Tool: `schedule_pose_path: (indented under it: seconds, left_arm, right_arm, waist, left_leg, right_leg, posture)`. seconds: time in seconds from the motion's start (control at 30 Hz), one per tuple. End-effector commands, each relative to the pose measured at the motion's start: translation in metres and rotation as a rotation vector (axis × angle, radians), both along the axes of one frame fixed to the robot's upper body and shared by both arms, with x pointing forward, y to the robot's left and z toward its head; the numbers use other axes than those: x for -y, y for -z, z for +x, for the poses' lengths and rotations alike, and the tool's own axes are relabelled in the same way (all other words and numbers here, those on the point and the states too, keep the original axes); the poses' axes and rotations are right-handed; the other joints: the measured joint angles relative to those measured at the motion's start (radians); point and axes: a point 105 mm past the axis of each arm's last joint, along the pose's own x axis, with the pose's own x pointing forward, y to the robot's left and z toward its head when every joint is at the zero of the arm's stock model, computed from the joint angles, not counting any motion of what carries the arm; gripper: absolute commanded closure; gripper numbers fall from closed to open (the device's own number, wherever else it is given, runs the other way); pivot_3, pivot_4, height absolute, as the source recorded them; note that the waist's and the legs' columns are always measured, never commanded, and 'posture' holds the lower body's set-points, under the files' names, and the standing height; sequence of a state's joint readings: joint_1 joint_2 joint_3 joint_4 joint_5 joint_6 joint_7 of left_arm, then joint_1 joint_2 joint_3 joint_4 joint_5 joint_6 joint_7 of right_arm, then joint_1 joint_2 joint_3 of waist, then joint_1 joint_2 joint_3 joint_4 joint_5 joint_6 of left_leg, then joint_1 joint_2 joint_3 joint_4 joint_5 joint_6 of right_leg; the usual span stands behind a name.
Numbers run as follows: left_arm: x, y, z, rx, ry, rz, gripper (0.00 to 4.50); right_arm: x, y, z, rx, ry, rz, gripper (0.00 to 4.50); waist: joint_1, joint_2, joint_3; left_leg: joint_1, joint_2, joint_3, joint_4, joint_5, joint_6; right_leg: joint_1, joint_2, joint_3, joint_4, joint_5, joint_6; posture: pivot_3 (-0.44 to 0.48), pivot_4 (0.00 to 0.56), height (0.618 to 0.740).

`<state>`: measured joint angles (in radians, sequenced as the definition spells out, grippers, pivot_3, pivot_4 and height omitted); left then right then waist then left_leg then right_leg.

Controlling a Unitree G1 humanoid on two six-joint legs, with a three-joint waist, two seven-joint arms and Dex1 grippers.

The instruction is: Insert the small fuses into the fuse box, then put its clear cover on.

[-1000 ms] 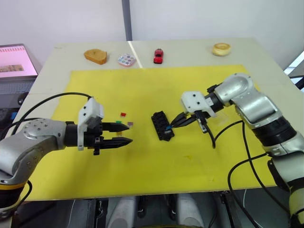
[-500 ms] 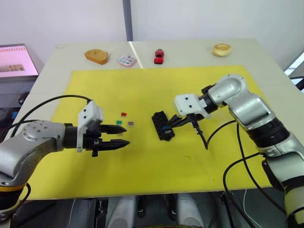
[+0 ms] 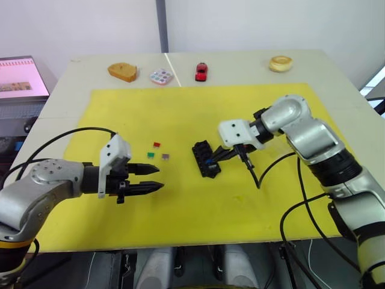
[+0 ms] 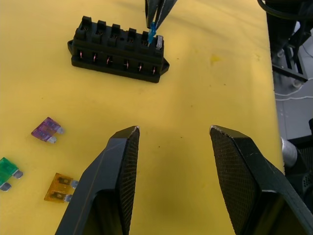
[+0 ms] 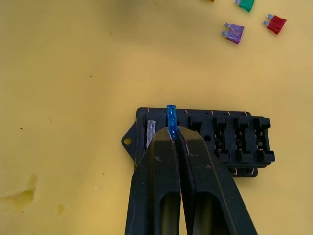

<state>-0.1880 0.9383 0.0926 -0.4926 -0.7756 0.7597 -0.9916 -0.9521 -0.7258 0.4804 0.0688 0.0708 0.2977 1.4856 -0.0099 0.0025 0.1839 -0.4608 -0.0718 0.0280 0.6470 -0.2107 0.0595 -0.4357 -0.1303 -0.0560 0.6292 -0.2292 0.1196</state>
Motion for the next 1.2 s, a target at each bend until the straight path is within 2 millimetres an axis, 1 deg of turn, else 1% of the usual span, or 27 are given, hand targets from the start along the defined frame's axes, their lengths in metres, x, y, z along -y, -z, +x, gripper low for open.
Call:
schedule_pose_path:
  seconds: [0.03, 0.23, 0.47, 0.8, 1.2]
  left_arm:
    - [0.002, -0.006, -0.003, 0.028, 0.007, -0.008, 2.1]
    - [0.002, -0.006, -0.003, 0.027, 0.006, -0.009, 2.1]
    - [0.002, -0.006, -0.002, 0.027, 0.007, -0.009, 2.1]
    - [0.004, -0.005, -0.001, 0.031, 0.005, -0.016, 2.1]
    - [0.005, -0.005, -0.002, 0.033, -0.005, -0.026, 2.1]
  right_arm:
    - [0.0, -0.014, 0.003, 0.04, 0.003, 0.008, 4.5]
    - [0.003, -0.013, 0.005, 0.038, 0.014, -0.007, 4.5]
    - [0.001, -0.016, 0.004, 0.013, 0.025, 0.008, 4.5]
    - [-0.004, -0.007, -0.001, 0.001, 0.022, -0.029, 4.5]
    - [-0.004, 0.003, 0.002, 0.006, 0.036, -0.087, 4.5]
  waist:
    - [0.0, 0.0, 0.0]
    - [0.0, 0.0, 0.0]
    - [0.0, 0.0, 0.0]
    - [0.0, 0.0, 0.0]
    - [-0.001, 0.0, 0.0]
  left_leg:
    - [0.0, 0.0, 0.0, 0.0, 0.0, 0.0]
    - [0.0, 0.0, 0.0, 0.0, 0.0, 0.0]
    - [0.0, 0.0, 0.0, 0.001, 0.0, 0.0]
    - [0.0, 0.0, 0.0, 0.001, 0.0, 0.0]
    - [0.0, 0.0, 0.0, 0.002, 0.0, 0.0]
  right_leg:
    - [0.0, 0.0, 0.0, 0.0, 0.0, 0.0]
    - [0.001, 0.002, 0.0, 0.001, 0.0, 0.0]
    - [0.001, 0.002, 0.0, 0.001, 0.0, 0.0]
    - [0.002, 0.002, 0.0, 0.001, 0.0, 0.0]
    - [0.002, 0.003, -0.001, 0.001, 0.0, 0.0]
  posture:
    - [0.0, 0.15, 0.74]
    - [0.0, 0.15, 0.74]
    - [0.0, 0.15, 0.74]
    - [0.0, 0.15, 0.74]
    - [0.0, 0.15, 0.74]
